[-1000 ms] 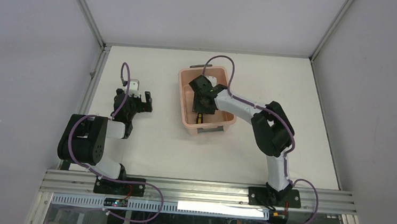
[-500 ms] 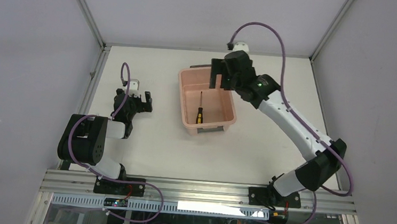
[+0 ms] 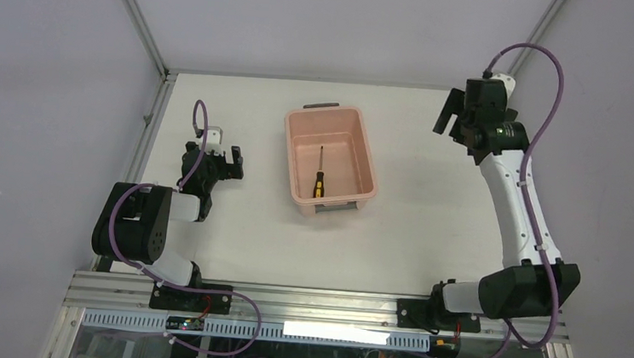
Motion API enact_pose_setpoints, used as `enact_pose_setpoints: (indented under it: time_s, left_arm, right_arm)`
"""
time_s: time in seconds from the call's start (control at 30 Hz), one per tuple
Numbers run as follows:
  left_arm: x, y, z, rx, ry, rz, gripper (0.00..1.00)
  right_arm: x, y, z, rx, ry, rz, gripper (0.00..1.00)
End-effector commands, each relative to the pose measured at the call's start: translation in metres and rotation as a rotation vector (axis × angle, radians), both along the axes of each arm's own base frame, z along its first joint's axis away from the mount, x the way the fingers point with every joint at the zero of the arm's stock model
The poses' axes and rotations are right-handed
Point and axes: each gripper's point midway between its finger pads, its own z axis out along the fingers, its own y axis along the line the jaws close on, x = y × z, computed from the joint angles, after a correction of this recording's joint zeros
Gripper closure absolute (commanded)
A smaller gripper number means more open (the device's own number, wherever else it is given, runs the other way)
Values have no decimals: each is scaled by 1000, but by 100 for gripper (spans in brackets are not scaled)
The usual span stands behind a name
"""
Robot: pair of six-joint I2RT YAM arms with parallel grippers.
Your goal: Put the screwdriver in the bin
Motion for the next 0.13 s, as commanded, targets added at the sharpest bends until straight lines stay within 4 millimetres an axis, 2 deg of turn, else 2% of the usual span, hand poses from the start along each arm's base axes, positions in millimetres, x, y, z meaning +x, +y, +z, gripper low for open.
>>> enact_pose_setpoints:
  time_s: [0.0, 0.1]
  left_arm:
    - [4, -5, 17, -20, -55, -9, 1]
    - [4, -4, 17, -20, -55, -8, 1]
  right_arm:
    - [-5, -10, 8, -7, -36, -18, 1]
    - [-3, -6, 3, 32, -66, -10, 1]
